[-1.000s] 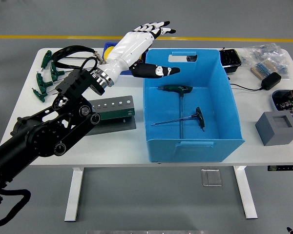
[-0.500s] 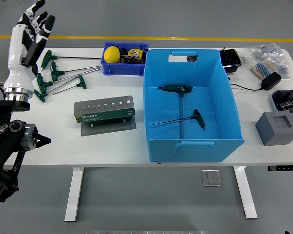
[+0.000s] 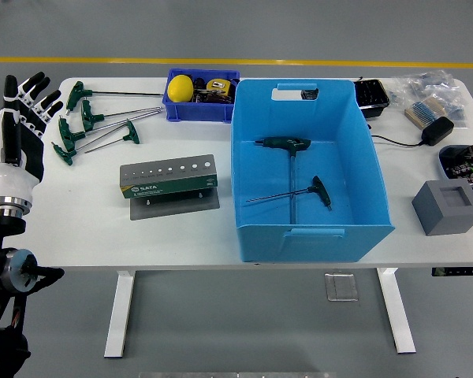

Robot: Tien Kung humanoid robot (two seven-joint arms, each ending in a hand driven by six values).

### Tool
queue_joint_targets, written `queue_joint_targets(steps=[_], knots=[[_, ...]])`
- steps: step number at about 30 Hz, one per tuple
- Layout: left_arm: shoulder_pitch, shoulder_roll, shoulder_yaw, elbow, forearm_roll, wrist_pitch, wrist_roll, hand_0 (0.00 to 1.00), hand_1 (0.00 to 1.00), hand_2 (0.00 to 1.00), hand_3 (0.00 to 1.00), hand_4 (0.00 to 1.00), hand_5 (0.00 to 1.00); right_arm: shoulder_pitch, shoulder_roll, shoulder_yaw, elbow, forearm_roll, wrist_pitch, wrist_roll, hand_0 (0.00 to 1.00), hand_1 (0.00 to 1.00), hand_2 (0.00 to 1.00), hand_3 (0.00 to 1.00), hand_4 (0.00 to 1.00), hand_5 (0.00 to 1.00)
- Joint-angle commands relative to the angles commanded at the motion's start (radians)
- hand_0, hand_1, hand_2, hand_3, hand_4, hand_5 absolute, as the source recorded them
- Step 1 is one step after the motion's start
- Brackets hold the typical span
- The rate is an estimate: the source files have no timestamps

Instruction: Lift tool from toolbox,place it in box,lift tool from toolbox,place it in box

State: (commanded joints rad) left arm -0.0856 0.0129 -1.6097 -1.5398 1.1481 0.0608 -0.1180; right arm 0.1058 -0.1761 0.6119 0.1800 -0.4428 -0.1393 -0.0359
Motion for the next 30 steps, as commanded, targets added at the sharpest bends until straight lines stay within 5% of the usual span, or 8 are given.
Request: queue_joint_targets(steps=[7,30], knots=[[-0.013,0.026,-0.014,-0.011,0.029,-0.018,0.032,0.775,0.776,0.858,0.777,0.998,0.984,0.014,-0.003,-0.009,0.000,0.013,0.000,0.002,0.608,0.545,0.667,0.742,0.961,0.936],[-0.012,0.014,-0.039,0.004,0.046,0.014,0.069,0.773,0.774,0.854,0.774,0.998,0.993,0.029,-0.014,-0.083,0.000,0.055,-0.002,0.007,0.610,0.548,0.672,0.734,0.944,0.946]])
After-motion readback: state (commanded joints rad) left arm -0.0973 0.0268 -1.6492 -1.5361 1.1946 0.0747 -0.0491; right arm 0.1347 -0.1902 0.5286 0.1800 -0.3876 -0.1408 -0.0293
